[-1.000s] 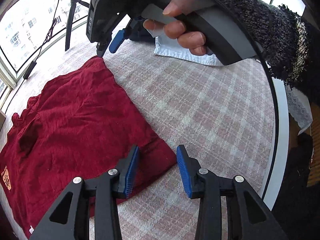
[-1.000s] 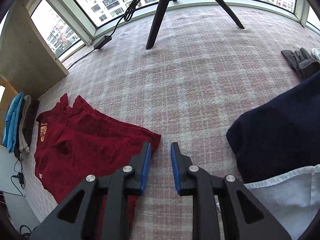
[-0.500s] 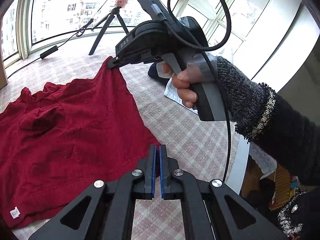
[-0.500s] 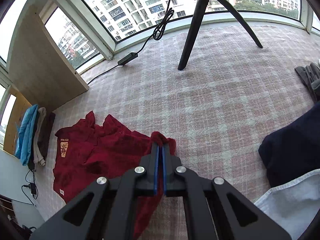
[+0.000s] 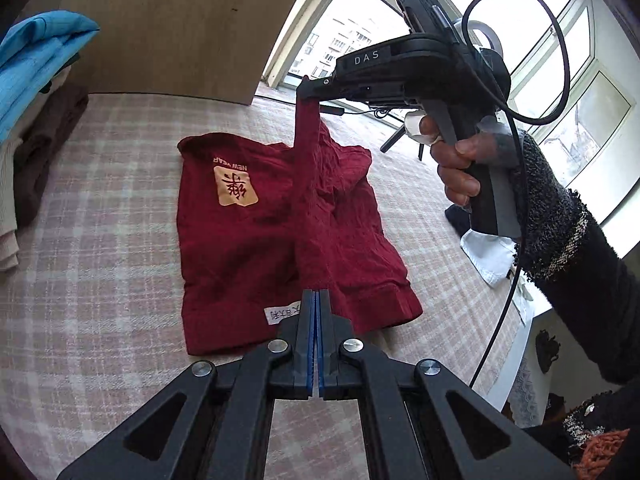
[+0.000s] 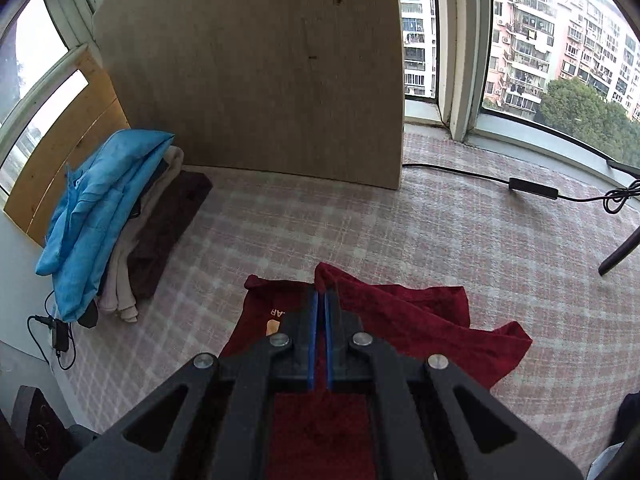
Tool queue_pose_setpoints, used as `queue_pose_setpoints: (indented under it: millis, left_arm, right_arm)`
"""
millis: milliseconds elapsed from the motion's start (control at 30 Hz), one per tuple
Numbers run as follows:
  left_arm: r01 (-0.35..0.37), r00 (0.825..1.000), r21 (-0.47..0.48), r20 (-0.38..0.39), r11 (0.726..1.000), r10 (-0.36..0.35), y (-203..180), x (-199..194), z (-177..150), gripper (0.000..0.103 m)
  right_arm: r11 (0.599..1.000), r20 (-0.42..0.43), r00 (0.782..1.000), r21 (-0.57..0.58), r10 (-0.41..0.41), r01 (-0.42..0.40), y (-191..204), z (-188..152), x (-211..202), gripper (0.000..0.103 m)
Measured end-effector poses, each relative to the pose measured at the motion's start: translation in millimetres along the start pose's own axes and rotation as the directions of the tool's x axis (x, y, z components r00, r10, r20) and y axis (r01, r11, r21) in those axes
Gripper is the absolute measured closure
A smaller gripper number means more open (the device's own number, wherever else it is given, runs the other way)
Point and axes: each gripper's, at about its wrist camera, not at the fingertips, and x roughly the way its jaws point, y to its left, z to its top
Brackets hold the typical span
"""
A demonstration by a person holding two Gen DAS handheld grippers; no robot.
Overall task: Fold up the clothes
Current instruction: 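Lift the side edge over toward the middle with the right tool while the left tool holds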
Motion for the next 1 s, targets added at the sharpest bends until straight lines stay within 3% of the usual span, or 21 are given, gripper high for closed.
queue_pose_setpoints:
  millis: [133, 267, 333, 400, 433, 533, 633, 700, 1000]
  left_arm:
    - [0.008, 1.000, -0.007, -0.023, 1.000, -0.008, 22.1, -2.1, -9.4, 0.103]
    - [0.006, 0.998, -0.023, -0.068, 1.000, -0.008, 38.7, 0.2, -7.8, 0.103]
    - [-0.002, 0.999, -0.025, -0.053, 1.000, 0.000, 46.2, -3.2, -0.5, 0.103]
    - [0.009, 1.000, -0.028, -0.023, 1.000, -0.010, 50.9, -6.2, 10.0, 0.103]
    - [0.021, 1.000, -0.029, -0.018, 0.999, -0.021, 52.1, -4.1, 15.3, 0.103]
    - [0.032, 0.998, -0.006, -0.049, 0.999, -0.032, 50.8, 13.6, 26.4, 0.103]
    - [0.042, 0.995, 0.021, -0.092, 0.999, -0.040, 45.8, 33.3, 29.0, 0.103]
    - [0.041, 0.993, 0.031, -0.111, 0.999, -0.037, 44.1, 41.8, 28.3, 0.103]
    - [0.015, 0.989, 0.030, -0.147, 0.999, -0.010, 49.7, 55.0, 24.3, 0.103]
  right_arm:
    - [0.999, -0.085, 0.996, -0.042, -0.012, 0.008, 32.7, -1.1, 44.5, 0.100]
    - [0.989, -0.241, 0.966, -0.136, -0.097, 0.065, 49.8, -4.7, 79.1, 0.098]
    - [0.979, -0.187, 0.974, -0.183, -0.126, 0.092, 53.8, -0.5, 66.0, 0.091]
    - [0.963, -0.120, 0.982, -0.244, -0.144, 0.112, 60.4, 4.8, 51.5, 0.077]
    - [0.949, -0.114, 0.983, -0.297, -0.143, 0.104, 67.3, 6.5, 50.6, 0.069]
    - [0.883, -0.114, 0.980, -0.460, -0.164, 0.094, 88.5, 7.7, 54.8, 0.069]
    - [0.757, -0.125, 0.961, -0.644, -0.245, 0.110, 108.7, -5.1, 74.4, 0.069]
    - [0.702, -0.136, 0.948, -0.704, -0.286, 0.111, 110.1, -6.1, 87.0, 0.069]
    - [0.656, -0.220, 0.940, -0.755, -0.262, 0.006, 107.1, -8.2, 99.4, 0.069]
